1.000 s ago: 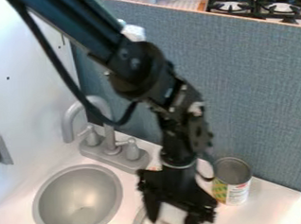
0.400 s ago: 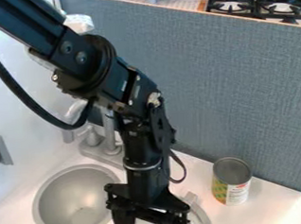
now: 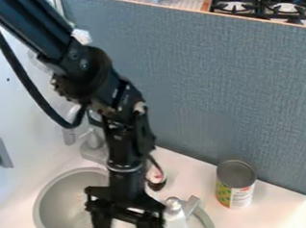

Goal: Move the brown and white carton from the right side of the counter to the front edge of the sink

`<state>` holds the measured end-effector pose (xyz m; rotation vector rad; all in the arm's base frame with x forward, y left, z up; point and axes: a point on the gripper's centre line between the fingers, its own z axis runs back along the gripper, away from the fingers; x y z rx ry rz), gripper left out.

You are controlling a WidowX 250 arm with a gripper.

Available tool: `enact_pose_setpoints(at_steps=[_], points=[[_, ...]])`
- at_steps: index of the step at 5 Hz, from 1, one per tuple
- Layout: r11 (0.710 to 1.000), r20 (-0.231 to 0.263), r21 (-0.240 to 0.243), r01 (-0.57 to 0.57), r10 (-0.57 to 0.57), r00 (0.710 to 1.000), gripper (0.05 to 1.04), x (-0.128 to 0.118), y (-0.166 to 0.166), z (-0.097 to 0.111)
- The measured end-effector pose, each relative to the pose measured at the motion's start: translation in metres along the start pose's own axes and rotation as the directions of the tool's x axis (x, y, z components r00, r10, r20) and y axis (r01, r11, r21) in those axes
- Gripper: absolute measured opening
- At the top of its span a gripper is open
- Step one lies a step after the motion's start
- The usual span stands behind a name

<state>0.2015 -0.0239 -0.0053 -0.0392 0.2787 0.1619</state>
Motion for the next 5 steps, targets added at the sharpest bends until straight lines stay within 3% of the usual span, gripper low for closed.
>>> enact_pose_setpoints(at_steps=[1,2,4,5], points=[[0.999,0.010,-0.002,-0.043,0.043,0.999,0.832,0.008,0.019,0.000],[0.999,-0.018,0.005,-0.051,0.051,0.999,0.832,0.010,0.030,-0.008],[1.000,-0.045,0.007,-0.021,0.021,0.999,0.832,0.016,0.046,-0.032],[1.000,-0.038,0.010,-0.015,0.015,0.999,0.832,0.017,0.048,-0.033]])
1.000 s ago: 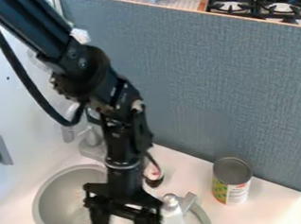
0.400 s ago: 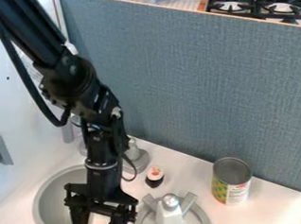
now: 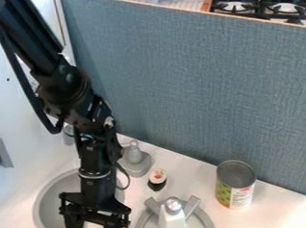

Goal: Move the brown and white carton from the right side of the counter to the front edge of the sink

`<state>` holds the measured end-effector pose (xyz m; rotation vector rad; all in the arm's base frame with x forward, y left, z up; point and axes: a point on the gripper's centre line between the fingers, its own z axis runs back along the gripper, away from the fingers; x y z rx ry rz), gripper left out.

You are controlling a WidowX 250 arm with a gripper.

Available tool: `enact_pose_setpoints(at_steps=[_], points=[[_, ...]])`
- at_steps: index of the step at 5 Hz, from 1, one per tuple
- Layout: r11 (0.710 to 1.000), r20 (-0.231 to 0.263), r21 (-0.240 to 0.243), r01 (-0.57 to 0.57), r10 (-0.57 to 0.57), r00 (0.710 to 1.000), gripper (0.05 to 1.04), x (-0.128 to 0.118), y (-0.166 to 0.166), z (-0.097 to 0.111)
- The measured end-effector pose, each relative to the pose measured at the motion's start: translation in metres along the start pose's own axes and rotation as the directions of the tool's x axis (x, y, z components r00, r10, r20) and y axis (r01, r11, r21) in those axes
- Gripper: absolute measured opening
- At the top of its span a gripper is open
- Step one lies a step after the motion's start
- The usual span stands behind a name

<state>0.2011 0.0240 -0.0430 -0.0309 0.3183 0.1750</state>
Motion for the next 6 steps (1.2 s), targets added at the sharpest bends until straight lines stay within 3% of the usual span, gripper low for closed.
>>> enact_pose_setpoints(at_steps=[1,2,3,4,5,6], points=[[1.000,0.011,0.000,0.028,-0.028,1.000,0.866,0.002,0.000,-0.001],[0.999,0.011,-0.032,0.037,-0.037,0.999,1.013,-0.002,0.002,-0.004],[0.999,0.042,-0.049,0.021,-0.019,0.999,1.009,-0.006,0.001,0.008],[0.999,0.080,-0.045,-0.004,0.007,0.997,1.007,-0.008,0.002,0.029],[0.999,0.170,-0.050,-0.021,0.029,0.985,1.007,-0.011,-0.001,0.073],[0.998,0.239,-0.014,0.053,-0.048,0.970,1.007,0.003,-0.012,0.099]])
